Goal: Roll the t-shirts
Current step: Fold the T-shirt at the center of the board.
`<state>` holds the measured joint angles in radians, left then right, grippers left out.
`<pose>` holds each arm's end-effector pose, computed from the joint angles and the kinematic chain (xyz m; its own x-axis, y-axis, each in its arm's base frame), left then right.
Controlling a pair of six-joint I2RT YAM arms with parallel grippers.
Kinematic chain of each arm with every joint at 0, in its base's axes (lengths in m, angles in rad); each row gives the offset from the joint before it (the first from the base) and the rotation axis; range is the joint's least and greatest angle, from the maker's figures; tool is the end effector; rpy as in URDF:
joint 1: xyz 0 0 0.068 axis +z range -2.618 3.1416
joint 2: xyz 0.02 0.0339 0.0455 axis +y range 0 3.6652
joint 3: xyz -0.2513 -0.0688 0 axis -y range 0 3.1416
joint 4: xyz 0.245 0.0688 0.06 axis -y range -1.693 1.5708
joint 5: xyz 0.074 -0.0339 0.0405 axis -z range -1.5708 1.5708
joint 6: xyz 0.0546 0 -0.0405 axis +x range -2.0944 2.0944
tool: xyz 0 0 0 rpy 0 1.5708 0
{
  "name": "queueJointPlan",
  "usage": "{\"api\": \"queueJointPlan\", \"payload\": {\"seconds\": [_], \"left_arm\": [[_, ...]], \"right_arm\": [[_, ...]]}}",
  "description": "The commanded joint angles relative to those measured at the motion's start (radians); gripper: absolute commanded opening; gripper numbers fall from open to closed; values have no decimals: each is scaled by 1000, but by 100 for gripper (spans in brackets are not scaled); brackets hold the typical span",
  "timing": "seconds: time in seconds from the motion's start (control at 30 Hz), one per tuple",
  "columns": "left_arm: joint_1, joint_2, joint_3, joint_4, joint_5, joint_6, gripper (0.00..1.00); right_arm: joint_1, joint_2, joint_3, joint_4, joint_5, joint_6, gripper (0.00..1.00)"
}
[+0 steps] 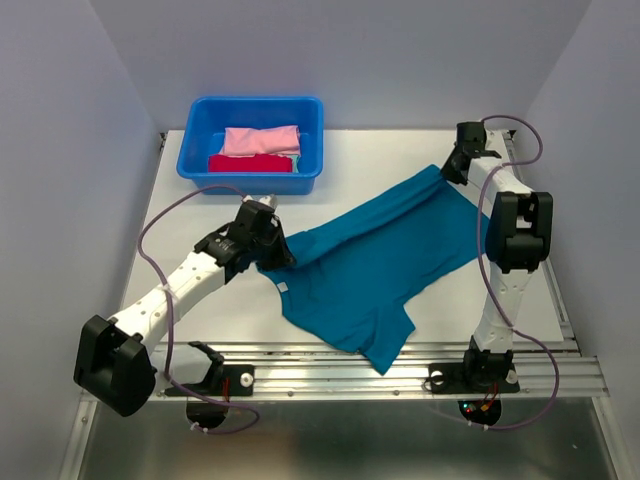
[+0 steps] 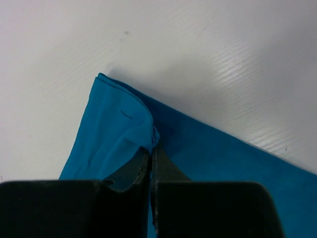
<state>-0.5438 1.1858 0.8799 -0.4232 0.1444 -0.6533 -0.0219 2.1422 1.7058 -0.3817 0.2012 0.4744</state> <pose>0.2294 -0.1479 0.2445 -0.8197 -0.2073 -0.5339 0.1330 0.8379 -0.5294 0.4901 -0.0216 0.1826 -0.5769 0.4603 -0.6747 0.4739 0.8615 0.1825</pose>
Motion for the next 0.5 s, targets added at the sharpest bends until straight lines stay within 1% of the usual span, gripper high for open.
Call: {"api": "queueJointPlan", "payload": {"seconds": [0.0, 0.1, 0.17, 0.2, 0.23, 0.3, 0.33, 0.4, 0.43, 0.47], "left_arm": [[-10, -40, -45, 37, 59, 30, 0], [-12, -32, -59, 43, 90, 35, 0], [-16, -26, -68, 43, 110, 44, 0], [-19, -19, -71, 44, 138, 49, 0], [-21, -14, -71, 46, 152, 55, 0], [-31, -8, -73, 46, 169, 61, 0], [-34, -3, -73, 46, 173, 64, 0], [-44, 0, -64, 46, 179, 73, 0], [-47, -3, -59, 46, 179, 73, 0], [-51, -3, -53, 46, 178, 75, 0]], "right_arm": [[-18, -36, -3, 40, 43, -14, 1], [-18, -28, -14, 38, 67, -14, 1], [-18, -24, -17, 40, 81, -11, 5], [-18, -21, -17, 40, 83, -13, 10], [-18, -19, -15, 40, 83, -13, 25], [-18, -15, -11, 38, 78, -16, 28], [-18, -15, -11, 38, 75, -16, 35], [-18, -16, -12, 38, 67, -14, 39], [-18, -19, -15, 37, 66, -13, 48], [-18, -22, -17, 38, 61, -11, 51]]}}
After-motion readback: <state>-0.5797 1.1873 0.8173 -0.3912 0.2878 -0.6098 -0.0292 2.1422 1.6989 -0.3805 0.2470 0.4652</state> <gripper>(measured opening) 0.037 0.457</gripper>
